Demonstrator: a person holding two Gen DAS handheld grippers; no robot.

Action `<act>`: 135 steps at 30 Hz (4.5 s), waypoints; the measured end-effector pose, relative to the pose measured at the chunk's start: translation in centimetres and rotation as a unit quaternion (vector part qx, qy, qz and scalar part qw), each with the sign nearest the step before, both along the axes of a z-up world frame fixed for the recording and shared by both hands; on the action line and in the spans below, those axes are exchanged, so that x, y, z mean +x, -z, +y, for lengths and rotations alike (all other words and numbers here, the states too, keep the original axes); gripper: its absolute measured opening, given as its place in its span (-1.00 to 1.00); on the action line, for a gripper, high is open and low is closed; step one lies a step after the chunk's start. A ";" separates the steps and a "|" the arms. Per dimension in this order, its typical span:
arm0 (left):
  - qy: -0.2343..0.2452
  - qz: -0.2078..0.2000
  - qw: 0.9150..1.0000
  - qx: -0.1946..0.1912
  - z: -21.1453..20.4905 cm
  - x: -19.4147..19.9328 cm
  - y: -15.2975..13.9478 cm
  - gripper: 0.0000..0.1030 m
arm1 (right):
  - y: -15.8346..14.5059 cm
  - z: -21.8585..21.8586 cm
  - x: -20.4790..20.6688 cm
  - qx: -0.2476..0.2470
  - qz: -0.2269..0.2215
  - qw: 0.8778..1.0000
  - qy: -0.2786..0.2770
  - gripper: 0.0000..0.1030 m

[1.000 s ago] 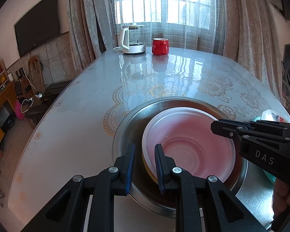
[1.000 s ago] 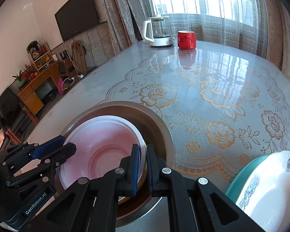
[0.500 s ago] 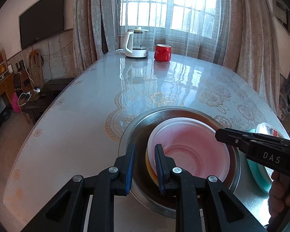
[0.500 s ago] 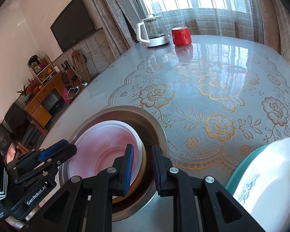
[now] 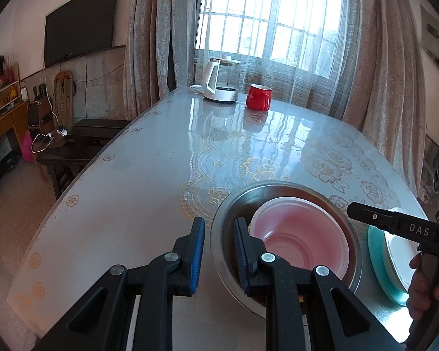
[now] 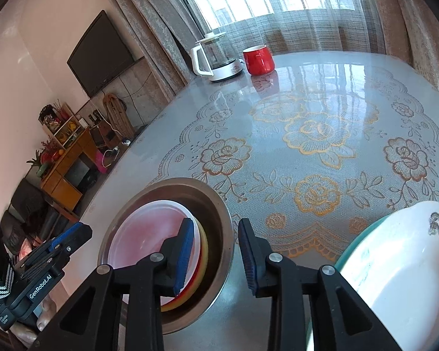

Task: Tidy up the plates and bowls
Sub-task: 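Lift the steel bowl with both tools and carry it toward the plate stack, then lower the steel bowl onto the white plate stack with both tools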

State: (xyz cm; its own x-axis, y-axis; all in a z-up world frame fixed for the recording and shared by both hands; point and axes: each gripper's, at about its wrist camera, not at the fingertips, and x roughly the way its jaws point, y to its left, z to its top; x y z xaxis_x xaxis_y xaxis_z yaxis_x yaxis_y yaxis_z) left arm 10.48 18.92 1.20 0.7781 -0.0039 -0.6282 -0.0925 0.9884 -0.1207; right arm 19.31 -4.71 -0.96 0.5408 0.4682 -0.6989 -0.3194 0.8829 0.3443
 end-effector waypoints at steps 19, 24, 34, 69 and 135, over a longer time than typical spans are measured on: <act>0.000 0.013 0.999 -0.038 2.1 -0.4 1.9 -0.59 | 1.2 -0.3 -0.1 -0.031 0.018 0.999 -0.019 -0.56; 0.012 0.022 0.999 -0.037 2.0 -0.1 2.4 -0.59 | 2.1 0.7 0.0 -0.048 0.029 0.998 -0.029 -0.56; 0.045 0.028 0.999 -0.011 0.9 0.5 2.8 -0.59 | 2.8 1.8 0.1 -0.067 0.038 0.996 -0.048 -0.56; 0.063 0.034 0.997 -0.016 0.4 0.0 3.4 -0.62 | 3.2 2.7 -0.8 -0.080 0.040 0.995 -0.054 -0.61; 0.239 -0.009 0.970 -0.038 -20.5 -0.4 -2.0 -0.63 | -3.0 -19.7 -9.0 -0.033 -0.010 0.993 0.113 -0.58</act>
State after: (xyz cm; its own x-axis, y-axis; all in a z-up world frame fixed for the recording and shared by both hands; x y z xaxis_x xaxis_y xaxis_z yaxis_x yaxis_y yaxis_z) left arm 10.09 -1.55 3.22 0.6871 -0.4127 -0.5980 0.3774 0.9060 -0.1916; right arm 10.32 -24.42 2.03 0.6403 0.2873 -0.7124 -0.1174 0.9531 0.2789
